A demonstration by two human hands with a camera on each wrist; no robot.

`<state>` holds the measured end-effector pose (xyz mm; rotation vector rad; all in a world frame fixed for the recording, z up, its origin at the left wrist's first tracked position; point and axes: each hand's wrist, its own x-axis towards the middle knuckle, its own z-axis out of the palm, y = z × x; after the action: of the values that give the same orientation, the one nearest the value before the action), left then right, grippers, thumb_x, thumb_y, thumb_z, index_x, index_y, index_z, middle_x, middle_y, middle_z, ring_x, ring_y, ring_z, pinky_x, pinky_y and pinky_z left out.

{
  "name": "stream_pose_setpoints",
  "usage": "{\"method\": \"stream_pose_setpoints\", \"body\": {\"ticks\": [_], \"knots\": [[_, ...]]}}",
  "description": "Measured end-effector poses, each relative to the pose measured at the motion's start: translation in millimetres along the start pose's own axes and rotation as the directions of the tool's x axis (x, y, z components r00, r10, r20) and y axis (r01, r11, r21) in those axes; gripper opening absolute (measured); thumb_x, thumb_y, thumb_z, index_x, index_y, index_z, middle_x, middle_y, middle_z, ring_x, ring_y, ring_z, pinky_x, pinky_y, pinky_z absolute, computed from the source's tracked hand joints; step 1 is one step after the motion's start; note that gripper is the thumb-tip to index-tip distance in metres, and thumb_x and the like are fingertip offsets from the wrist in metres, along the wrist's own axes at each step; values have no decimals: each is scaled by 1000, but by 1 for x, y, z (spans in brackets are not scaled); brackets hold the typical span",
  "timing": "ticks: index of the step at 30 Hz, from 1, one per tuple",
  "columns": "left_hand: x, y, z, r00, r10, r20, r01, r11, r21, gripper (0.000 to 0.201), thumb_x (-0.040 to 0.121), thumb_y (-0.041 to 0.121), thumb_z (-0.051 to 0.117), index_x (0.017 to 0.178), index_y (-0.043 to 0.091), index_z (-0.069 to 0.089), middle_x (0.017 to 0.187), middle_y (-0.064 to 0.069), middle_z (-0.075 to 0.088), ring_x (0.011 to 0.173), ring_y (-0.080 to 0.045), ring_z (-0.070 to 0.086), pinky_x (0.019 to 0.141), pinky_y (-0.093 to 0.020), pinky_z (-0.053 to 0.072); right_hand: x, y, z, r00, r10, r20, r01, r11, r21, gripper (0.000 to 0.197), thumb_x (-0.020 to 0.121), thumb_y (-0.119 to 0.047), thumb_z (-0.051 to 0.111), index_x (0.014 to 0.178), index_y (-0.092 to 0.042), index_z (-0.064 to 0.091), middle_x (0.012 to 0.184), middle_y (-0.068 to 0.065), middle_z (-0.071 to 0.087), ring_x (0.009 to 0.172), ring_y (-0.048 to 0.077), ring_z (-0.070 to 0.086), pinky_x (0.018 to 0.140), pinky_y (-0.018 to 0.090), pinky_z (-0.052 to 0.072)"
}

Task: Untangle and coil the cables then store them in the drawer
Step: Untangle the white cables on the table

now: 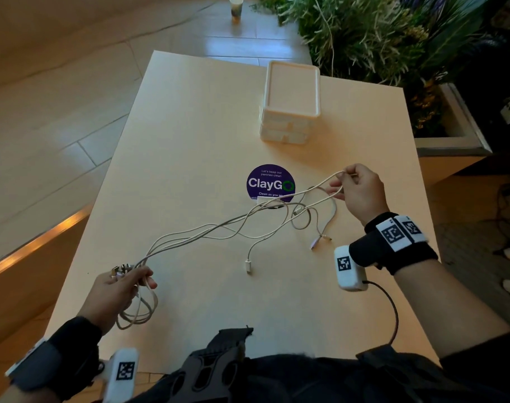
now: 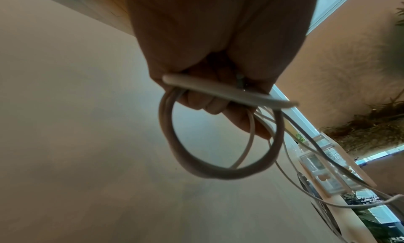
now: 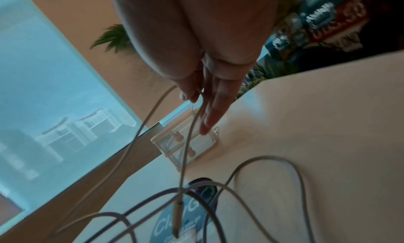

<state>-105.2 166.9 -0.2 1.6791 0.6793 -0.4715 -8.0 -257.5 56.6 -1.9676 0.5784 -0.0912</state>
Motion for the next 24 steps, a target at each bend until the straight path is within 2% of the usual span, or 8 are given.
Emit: {"method": "stream_pose_setpoints", "body": {"ticks": [3,7,11,16,18,20,22,24], "knots": [[2,-3,-5,1000,-11,-29,11,1000,-18,28,88,16,59,80,-9,69,75,-22,58,36,-4,31,34,-15,23,3,-6,-1,995,-95,36,98,993,-69,19,93,-20,55,74,-26,54,58,1,50,49,15,50,56,29,44],[6,-6,-15,989,-48,-143,37,996,-78,26,89,14,56,81,-9,66,34,5,48,28,-3,28,30,-11,20,9,-8,-7,974,-220,59,227,952,-206,10,90,-25,60,87,-17,65,59,-2,45,50,6,38,52,20,34],[8,-9,-27,981,-28,-190,8,995,-103,28,88,16,58,88,-12,65,36,5,54,29,-3,29,30,-11,21,17,-7,-16,967,-229,111,255,860,-441,15,85,-22,66,99,-15,66,93,9,51,90,27,54,81,34,44],[-3,7,-16,998,61,-21,-62,994,-88,28,87,17,60,72,-3,72,68,-21,52,36,-4,27,34,-15,20,-2,-11,-3,903,144,405,268,547,-793,75,77,-18,68,141,-24,29,147,14,27,136,34,20,112,50,19],[-11,20,-5,993,112,33,-109,990,-90,27,88,15,58,77,-7,69,74,-24,57,37,-4,29,33,-14,22,-17,-18,11,866,120,486,329,596,-733,76,77,-6,57,144,-21,24,152,10,22,140,31,16,115,49,14],[-18,34,7,984,161,70,-153,983,-104,25,89,14,56,82,-7,67,72,-22,64,36,-4,31,33,-14,25,-35,-26,30,846,-76,528,410,726,-552,64,78,-2,51,138,-17,35,144,10,38,134,30,30,113,44,24],[-26,47,18,972,199,128,-183,975,-130,26,85,21,61,83,-3,68,70,-19,67,38,-5,32,34,-14,26,-56,-28,54,782,-232,579,502,785,-363,51,80,-7,55,130,-16,46,133,9,50,125,27,42,108,42,32],[-34,60,26,956,235,175,-208,966,-155,35,76,34,69,81,-1,68,66,-15,68,38,-6,31,35,-15,24,-79,-22,78,701,-224,677,556,767,-322,53,82,-24,64,131,-19,43,133,5,50,125,23,42,108,43,31]]}}
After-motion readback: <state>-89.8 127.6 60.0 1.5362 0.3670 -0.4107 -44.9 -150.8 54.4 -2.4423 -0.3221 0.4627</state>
